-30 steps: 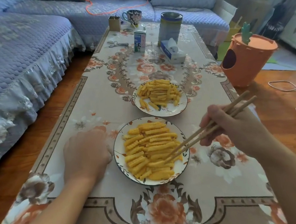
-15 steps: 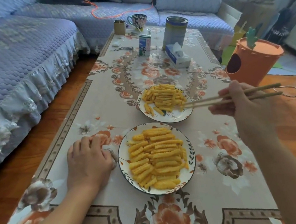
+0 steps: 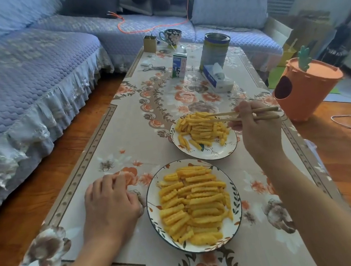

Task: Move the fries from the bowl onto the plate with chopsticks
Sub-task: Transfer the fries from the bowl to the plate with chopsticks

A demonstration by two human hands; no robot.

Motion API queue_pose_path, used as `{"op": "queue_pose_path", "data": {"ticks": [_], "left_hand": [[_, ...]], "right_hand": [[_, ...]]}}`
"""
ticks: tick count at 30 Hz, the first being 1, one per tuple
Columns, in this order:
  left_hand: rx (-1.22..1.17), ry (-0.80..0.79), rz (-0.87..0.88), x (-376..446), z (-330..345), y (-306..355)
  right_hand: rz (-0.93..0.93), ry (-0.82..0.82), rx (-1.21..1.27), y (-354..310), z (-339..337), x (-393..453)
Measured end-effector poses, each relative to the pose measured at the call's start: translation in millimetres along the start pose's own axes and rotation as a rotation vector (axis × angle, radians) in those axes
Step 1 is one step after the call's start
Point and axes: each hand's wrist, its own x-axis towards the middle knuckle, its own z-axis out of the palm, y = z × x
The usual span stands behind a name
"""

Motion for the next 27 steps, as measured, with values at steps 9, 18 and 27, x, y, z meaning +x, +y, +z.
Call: {"op": "queue_pose_path", "data": {"ticks": [9,18,27], "left_hand": [[0.006,0.022,-0.003,-0.6,-0.8,0.8],[0.013,0.027,-0.014,-1.9,0.1,2.3],[0.007,0.009,-0.016,-1.1,-0.9,3.5]], "right_hand": [[0.007,-0.038,-0.083,-0.8,6.2,1.4],[0.026,0.008,0.086,-25.3,-29.6,-11.2],[-0.006,-0.081,-0.013,-1.7,-6.9,-8.3]]}}
